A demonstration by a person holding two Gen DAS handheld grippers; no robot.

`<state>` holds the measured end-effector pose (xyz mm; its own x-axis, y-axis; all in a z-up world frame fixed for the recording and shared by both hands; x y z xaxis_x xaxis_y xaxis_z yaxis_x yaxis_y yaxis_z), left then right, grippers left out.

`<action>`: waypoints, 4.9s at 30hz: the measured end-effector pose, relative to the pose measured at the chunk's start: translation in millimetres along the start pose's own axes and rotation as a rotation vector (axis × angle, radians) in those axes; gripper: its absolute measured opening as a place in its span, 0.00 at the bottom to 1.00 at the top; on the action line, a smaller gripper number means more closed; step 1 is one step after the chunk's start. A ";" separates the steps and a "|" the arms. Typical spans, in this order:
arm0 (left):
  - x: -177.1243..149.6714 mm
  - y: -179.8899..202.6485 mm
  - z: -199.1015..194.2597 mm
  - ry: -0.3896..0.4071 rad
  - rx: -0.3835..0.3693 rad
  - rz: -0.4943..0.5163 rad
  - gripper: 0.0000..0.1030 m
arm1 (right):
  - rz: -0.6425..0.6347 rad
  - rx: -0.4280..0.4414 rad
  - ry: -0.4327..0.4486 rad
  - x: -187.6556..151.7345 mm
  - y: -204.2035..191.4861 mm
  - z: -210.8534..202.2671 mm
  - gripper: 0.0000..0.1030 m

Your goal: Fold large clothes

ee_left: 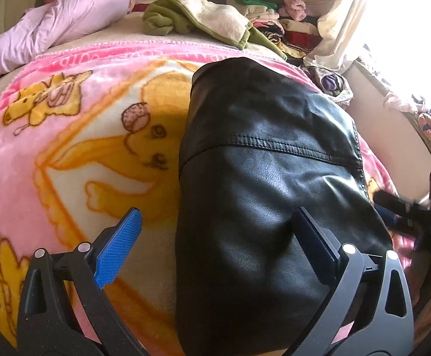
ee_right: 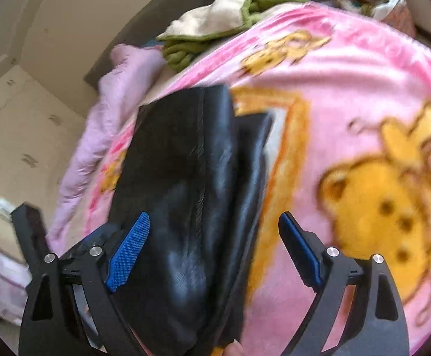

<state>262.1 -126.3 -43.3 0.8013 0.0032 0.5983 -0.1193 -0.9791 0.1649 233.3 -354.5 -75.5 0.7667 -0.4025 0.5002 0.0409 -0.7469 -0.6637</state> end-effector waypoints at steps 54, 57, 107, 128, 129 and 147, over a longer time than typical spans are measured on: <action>-9.6 12.6 -24.3 0.022 -0.005 0.064 0.92 | 0.014 0.140 0.023 -43.8 -25.3 -19.7 0.69; -10.2 14.6 -26.3 0.027 0.003 0.074 0.92 | 0.015 0.129 0.017 -47.5 -25.1 -19.0 0.69; -29.7 38.3 -21.4 0.021 0.034 0.180 0.92 | -0.097 -0.069 0.025 50.2 -20.8 37.5 0.21; -58.4 57.8 -103.8 0.171 0.026 0.209 0.92 | -0.317 -0.109 0.331 -53.2 -78.5 -127.1 0.96; -62.6 57.3 -108.8 0.178 0.028 0.204 0.92 | -0.322 -0.113 0.339 -60.1 -80.4 -130.7 0.96; -145.5 30.2 -134.5 0.183 0.067 0.151 0.92 | -0.337 -0.239 0.335 -182.6 -73.8 -127.3 0.96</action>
<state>63.1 -128.9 -19.8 0.6569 -0.1131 0.7454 -0.1853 -0.9826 0.0143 8.7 -293.3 -47.1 0.4880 -0.2368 0.8401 0.0728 -0.9481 -0.3095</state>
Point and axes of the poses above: each gripper's, at about its wrist camera, not at the fingertips, and z roughly the way its jaws point, y to its right, x to its top, the point moved 6 cm from there along z, roughly the way its jaws point, and after that the axes turned 8 degrees about x, right-handed, at the moved point
